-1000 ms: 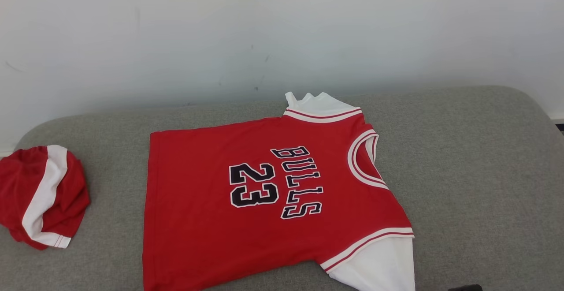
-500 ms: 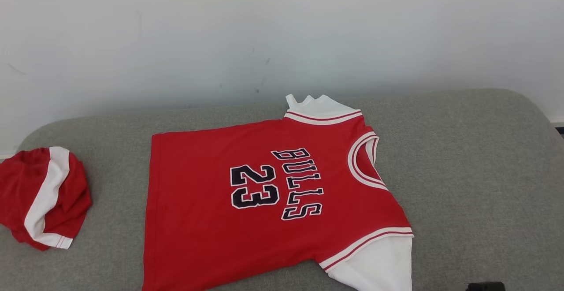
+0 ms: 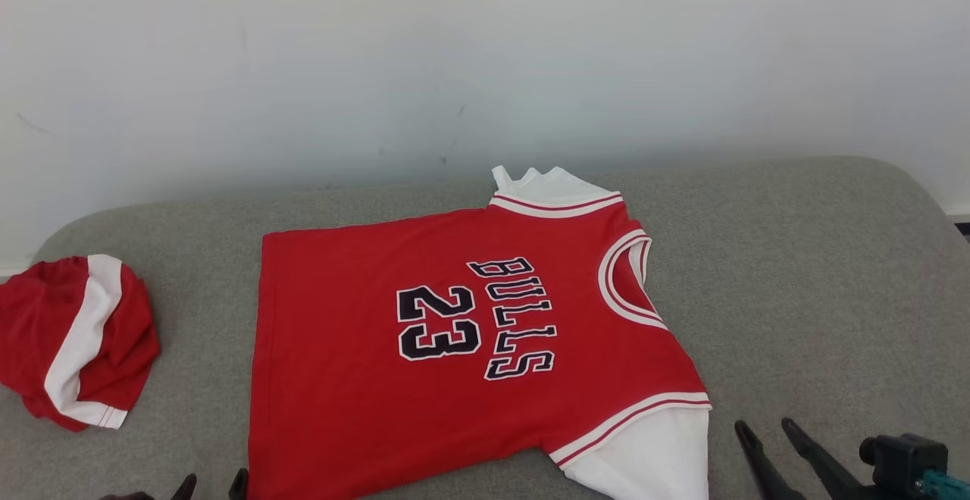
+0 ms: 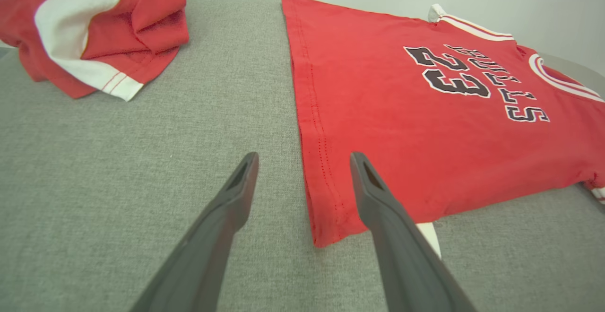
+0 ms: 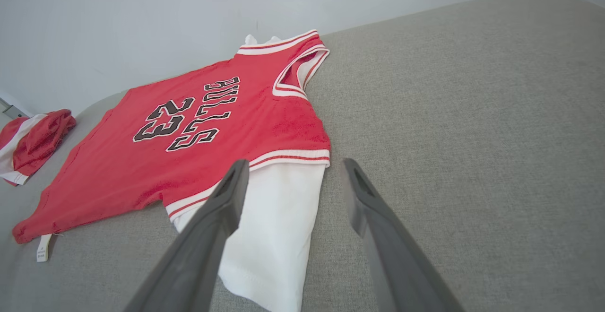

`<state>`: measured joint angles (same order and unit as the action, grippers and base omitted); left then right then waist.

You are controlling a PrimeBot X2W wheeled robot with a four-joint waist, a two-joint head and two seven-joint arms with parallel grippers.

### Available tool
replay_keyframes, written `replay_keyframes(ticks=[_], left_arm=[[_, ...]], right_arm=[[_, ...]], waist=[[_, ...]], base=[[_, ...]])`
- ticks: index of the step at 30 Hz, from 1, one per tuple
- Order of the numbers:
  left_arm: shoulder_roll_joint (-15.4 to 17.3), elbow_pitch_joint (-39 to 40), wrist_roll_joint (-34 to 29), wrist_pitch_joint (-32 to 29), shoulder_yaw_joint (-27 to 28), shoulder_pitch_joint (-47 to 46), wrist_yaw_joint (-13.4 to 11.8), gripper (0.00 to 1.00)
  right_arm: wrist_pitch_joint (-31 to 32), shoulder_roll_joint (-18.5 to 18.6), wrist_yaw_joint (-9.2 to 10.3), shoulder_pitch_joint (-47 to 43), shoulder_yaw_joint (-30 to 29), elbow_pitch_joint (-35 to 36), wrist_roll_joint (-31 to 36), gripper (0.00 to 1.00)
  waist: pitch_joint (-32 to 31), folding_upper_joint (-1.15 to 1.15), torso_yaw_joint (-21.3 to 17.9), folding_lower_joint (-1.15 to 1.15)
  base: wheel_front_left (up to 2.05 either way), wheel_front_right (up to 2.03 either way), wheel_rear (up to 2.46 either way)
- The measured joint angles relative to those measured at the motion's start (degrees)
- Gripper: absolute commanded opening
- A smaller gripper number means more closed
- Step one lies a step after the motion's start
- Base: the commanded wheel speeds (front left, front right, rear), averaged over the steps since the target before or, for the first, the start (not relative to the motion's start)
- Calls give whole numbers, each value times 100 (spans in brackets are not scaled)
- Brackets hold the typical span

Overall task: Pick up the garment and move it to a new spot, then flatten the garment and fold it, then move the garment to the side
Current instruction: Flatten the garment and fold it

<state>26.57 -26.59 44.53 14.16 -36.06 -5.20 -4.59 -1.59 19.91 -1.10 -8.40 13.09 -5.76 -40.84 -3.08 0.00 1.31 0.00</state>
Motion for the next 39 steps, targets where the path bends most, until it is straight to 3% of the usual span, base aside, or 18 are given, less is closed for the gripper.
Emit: replay_keyframes(ticks=[14, 26, 39], left_arm=[[-101, 950, -118, 19, 866, 181, -204, 100], [-383, 1325, -430, 19, 1599, 519, -253, 100], [-708, 1492, -873, 20, 2329, 728, -253, 100]], right_arm=[[-837, -163, 338, 907, -30, 152, 753, 100], [-1190, -170, 605, 943, -278, -149, 1160, 100], [-1260, -290, 641, 998, -402, -305, 1329, 100]], waist=[[39, 0, -185, 0], [103, 0, -354, 0], [171, 0, -403, 0]], base=[[0, 0, 0], [0, 0, 0], [0, 0, 0]])
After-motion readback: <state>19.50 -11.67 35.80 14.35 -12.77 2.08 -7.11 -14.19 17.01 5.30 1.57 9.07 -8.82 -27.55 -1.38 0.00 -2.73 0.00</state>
